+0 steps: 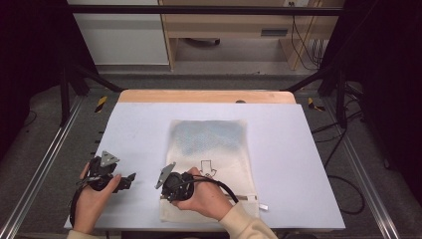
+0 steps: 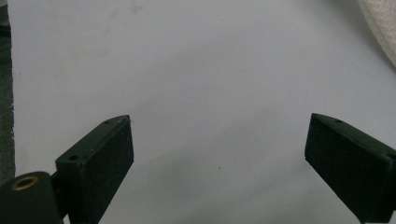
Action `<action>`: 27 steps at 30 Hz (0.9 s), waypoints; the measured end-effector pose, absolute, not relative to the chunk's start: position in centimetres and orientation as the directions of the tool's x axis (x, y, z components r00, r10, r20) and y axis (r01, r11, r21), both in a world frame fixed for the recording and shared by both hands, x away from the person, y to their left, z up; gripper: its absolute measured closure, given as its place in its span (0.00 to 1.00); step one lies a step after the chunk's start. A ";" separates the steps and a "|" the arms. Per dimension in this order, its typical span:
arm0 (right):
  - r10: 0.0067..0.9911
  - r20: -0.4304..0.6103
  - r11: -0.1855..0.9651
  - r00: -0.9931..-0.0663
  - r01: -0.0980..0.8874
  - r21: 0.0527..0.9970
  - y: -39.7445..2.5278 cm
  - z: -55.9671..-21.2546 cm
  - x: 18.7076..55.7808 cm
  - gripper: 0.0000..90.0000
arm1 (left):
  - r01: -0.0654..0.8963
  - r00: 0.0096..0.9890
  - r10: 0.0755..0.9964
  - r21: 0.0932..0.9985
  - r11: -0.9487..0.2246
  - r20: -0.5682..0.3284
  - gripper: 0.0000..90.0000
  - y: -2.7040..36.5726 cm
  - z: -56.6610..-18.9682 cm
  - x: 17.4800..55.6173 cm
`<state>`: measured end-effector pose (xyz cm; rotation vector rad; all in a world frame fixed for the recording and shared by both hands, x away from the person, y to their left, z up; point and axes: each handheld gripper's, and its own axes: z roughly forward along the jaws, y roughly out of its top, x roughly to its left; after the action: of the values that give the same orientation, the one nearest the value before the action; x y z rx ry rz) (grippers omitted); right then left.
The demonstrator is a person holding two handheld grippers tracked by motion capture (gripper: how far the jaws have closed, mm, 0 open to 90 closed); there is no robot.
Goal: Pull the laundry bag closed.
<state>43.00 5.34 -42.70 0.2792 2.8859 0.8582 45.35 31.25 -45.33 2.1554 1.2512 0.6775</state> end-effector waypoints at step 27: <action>0.170 0.006 0.870 -0.985 0.153 0.468 8.0 -43.8 44.5 0.91 | 0.590 0.439 0.897 0.733 -0.337 0.059 0.08 32.0 -44.3 43.8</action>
<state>44.50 8.02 -43.80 0.2591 3.0034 0.7471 43.81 32.00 -44.33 2.0528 1.2441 0.6158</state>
